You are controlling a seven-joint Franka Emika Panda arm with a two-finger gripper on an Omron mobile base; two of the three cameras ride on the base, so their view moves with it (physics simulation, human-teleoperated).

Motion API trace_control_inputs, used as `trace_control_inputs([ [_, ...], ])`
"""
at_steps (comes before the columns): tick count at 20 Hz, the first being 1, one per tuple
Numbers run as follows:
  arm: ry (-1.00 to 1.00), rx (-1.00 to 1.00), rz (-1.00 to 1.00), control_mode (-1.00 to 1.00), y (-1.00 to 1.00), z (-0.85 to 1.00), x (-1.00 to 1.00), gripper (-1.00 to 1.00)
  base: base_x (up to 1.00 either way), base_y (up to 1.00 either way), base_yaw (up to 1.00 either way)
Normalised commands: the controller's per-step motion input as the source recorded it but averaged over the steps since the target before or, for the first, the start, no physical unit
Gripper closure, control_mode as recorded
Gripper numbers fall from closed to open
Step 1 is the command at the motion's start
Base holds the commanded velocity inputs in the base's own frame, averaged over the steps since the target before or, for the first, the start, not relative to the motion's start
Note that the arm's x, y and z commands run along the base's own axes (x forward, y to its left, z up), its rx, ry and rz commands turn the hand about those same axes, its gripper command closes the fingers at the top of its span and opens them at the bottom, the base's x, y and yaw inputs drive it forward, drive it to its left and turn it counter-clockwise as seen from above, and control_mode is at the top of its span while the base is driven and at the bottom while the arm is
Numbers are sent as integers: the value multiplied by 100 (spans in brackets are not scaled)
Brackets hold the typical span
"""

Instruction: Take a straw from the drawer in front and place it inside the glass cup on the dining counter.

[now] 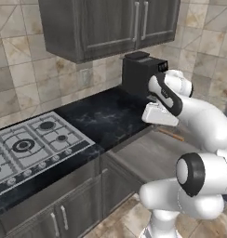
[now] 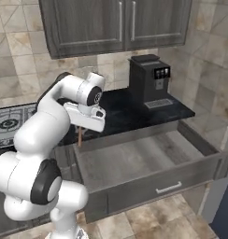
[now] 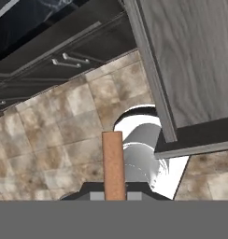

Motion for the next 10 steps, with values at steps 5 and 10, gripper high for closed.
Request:
trace_control_inputs([
  [5,0,0,0,100,0,0,0,100,0,100,-8],
  [10,0,0,0,100,0,0,0,100,0,98,21],
])
